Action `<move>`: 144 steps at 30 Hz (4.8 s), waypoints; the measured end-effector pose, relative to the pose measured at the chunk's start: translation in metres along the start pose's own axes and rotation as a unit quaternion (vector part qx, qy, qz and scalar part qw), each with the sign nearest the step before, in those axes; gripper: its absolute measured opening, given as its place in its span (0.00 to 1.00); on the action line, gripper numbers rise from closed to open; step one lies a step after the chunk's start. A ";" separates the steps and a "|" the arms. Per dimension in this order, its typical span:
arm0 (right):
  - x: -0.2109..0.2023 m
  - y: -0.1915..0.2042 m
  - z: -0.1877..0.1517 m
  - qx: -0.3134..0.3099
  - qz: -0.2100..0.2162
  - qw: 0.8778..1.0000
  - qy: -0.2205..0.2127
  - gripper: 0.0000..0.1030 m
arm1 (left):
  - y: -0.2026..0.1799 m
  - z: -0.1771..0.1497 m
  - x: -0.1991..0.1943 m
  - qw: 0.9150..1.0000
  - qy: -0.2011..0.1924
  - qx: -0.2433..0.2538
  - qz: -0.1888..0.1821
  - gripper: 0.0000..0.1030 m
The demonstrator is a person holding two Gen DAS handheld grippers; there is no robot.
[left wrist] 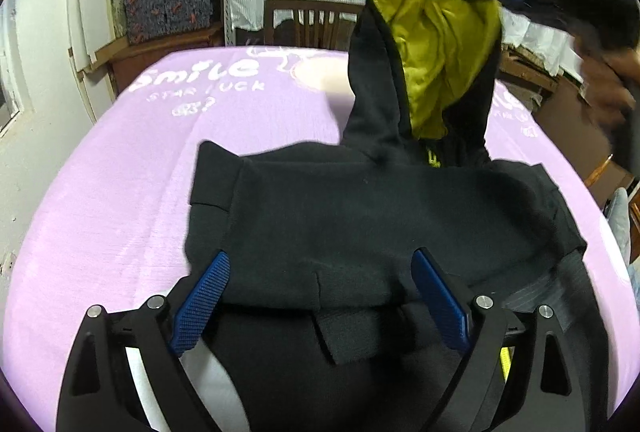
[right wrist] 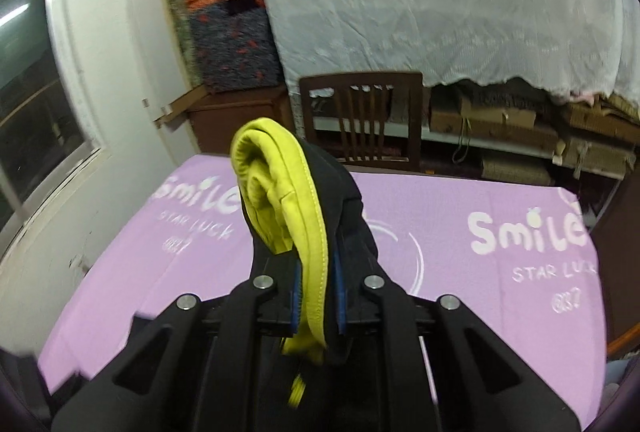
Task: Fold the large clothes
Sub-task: 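Fold the held hood down over the hoodie front with the right gripper, then open the right gripper and release the hood onto the front, then move both grippers to the ribbed hem of the hoodie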
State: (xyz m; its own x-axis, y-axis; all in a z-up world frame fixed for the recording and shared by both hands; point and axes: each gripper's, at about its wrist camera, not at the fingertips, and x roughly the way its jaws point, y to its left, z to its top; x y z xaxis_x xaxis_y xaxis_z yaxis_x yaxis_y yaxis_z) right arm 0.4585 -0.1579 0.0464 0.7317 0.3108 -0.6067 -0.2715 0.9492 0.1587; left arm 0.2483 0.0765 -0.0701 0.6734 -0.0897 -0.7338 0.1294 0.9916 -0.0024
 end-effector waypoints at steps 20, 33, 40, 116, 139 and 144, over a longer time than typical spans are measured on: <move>-0.115 0.019 -0.250 -0.027 0.031 0.994 0.099 0.20 | -0.008 -0.046 -0.074 0.999 -0.024 -0.045 0.008 0.90; -0.175 -0.016 -0.240 0.079 0.102 0.991 0.036 0.20 | -0.066 -0.024 -0.055 0.999 -0.008 0.027 0.020 0.90; -0.120 0.005 -0.227 0.097 0.114 0.987 0.067 0.10 | -0.092 -0.018 -0.021 0.996 0.007 0.072 0.060 0.90; -0.252 -0.081 -0.363 0.242 0.094 0.962 0.089 0.44 | 0.034 -0.142 -0.102 0.992 0.121 0.003 -0.024 0.85; -0.210 -0.080 -0.359 0.279 0.161 0.940 0.113 0.44 | 0.028 -0.101 -0.061 0.983 0.129 -0.033 -0.126 0.85; -0.206 -0.080 -0.356 0.278 0.164 0.939 0.115 0.45 | 0.029 -0.103 -0.064 0.980 0.134 -0.037 -0.139 0.84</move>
State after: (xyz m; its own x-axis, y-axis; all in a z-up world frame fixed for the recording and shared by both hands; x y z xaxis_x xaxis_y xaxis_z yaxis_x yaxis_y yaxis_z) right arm 0.1065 -0.3156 -0.1187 0.4945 0.6331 -0.5955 -0.0436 0.7024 0.7105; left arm 0.1337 0.1210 -0.0934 0.4035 -0.3404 -0.8493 0.2213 0.9370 -0.2704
